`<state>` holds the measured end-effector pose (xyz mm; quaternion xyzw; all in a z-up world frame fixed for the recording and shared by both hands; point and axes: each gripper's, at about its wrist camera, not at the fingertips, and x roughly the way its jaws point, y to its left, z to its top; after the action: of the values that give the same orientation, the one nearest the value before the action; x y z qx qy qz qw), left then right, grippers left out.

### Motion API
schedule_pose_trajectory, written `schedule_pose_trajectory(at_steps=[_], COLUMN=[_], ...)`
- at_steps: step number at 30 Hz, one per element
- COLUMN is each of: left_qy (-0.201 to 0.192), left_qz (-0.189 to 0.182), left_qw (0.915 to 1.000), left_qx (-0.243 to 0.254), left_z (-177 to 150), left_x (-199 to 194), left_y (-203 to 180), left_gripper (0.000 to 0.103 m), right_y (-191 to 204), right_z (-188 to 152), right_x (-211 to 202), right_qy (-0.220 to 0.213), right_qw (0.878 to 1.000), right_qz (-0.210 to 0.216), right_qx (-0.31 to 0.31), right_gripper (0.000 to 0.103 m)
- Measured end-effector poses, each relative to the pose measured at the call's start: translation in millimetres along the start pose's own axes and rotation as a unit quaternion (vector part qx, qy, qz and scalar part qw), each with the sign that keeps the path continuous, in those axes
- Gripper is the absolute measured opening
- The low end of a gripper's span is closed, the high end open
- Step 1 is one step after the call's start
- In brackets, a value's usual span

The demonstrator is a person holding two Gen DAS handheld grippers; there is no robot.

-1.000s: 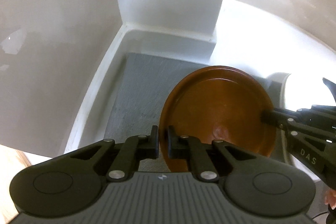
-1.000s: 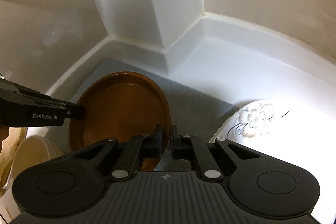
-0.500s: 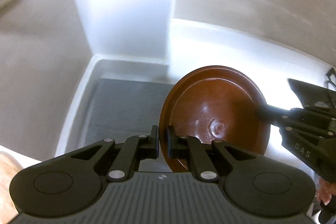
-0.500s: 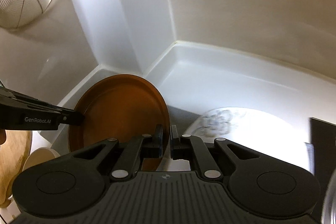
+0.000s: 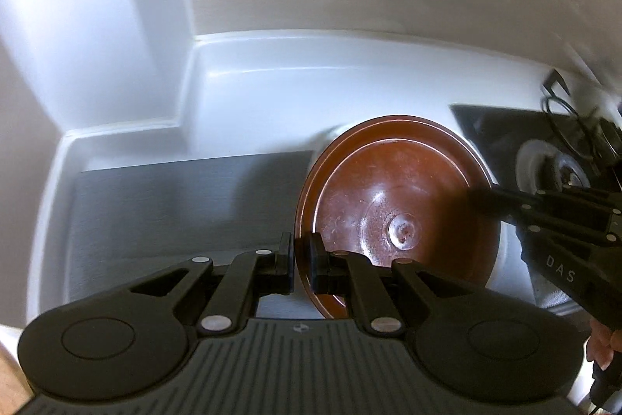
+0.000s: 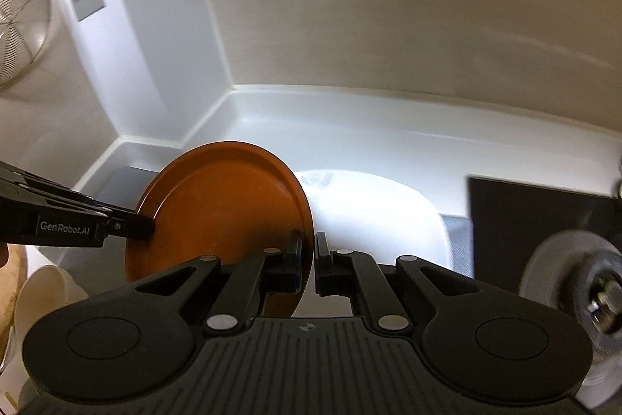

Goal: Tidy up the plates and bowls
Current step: 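Lift the brown plate with both tools and carry it over the white plate stack, then lower the brown plate onto the white plates and open both tools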

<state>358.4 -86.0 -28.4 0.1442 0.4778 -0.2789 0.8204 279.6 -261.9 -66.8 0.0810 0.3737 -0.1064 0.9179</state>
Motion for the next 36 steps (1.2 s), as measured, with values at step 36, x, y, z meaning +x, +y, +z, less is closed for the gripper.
schedule_pose_trajectory(at_steps=[36], left_qy=[0.063], left_qz=[-0.011], left_qw=[0.9977], left_qx=[0.022], left_z=[23.8], left_x=[92.0], left_y=[-28.6], left_gripper=[0.008], right_y=[-53.9], right_z=[-17.9], right_x=[79.9], right_qy=[0.055], right_qw=[0.996], right_qz=[-0.052], right_qx=[0.037], right_gripper=[0.008])
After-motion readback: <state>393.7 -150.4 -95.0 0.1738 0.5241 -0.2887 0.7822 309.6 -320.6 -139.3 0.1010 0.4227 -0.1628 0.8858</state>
